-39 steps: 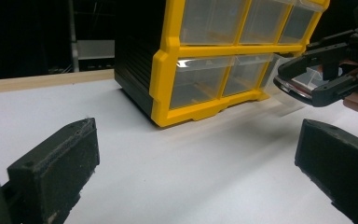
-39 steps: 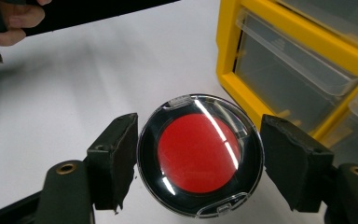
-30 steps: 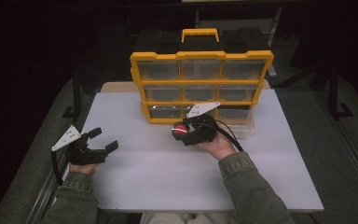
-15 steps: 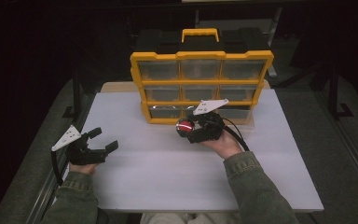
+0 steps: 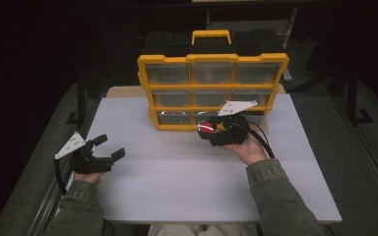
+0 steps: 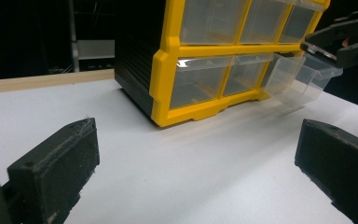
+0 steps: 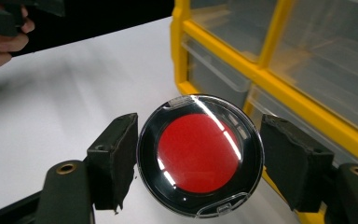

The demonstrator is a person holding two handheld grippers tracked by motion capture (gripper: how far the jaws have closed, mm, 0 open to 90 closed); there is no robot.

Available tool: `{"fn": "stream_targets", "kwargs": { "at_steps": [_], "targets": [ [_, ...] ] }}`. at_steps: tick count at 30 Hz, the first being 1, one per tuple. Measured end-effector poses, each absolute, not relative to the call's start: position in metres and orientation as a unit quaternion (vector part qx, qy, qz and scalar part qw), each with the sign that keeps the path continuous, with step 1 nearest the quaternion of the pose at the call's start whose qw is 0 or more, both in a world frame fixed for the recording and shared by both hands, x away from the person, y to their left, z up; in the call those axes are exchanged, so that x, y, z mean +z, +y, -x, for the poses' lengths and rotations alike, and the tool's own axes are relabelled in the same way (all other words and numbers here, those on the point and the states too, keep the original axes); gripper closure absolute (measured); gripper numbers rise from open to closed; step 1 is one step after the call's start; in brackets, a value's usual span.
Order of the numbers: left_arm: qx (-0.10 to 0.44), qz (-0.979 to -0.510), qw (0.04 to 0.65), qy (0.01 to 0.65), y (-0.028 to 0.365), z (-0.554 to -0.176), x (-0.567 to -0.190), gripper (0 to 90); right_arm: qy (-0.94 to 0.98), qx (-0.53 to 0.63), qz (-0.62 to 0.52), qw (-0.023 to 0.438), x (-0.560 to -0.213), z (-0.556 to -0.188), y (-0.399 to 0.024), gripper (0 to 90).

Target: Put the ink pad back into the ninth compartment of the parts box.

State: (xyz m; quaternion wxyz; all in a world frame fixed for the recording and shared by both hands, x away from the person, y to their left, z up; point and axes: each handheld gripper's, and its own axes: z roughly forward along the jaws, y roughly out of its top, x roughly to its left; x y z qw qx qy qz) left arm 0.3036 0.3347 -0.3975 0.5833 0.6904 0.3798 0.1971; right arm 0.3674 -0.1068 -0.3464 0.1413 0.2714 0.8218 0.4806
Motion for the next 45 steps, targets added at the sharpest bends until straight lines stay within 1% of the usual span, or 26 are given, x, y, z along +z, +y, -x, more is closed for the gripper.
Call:
{"fn": "stream_targets", "kwargs": {
  "at_steps": [22,33,39,45],
  "targets": [
    [0.199,-0.69,0.583,0.38,0.335,-0.304,-0.397,0.0,0.794,0.484,-0.325,0.173,-0.339,-0.372,-0.161,28.7],
    [0.199,-0.69,0.582,0.381,0.335,-0.304,-0.397,0.0,0.781,0.479,-0.357,0.18,-0.343,-0.376,-0.185,28.6],
    [0.199,-0.69,0.582,0.381,0.335,-0.304,-0.397,0.0,0.78,0.474,-0.367,0.178,-0.347,-0.378,-0.192,28.6],
    [0.199,-0.691,0.581,0.381,0.335,-0.304,-0.398,0.0,0.779,0.46,-0.383,0.185,-0.351,-0.383,-0.199,28.6]
  ]
}}
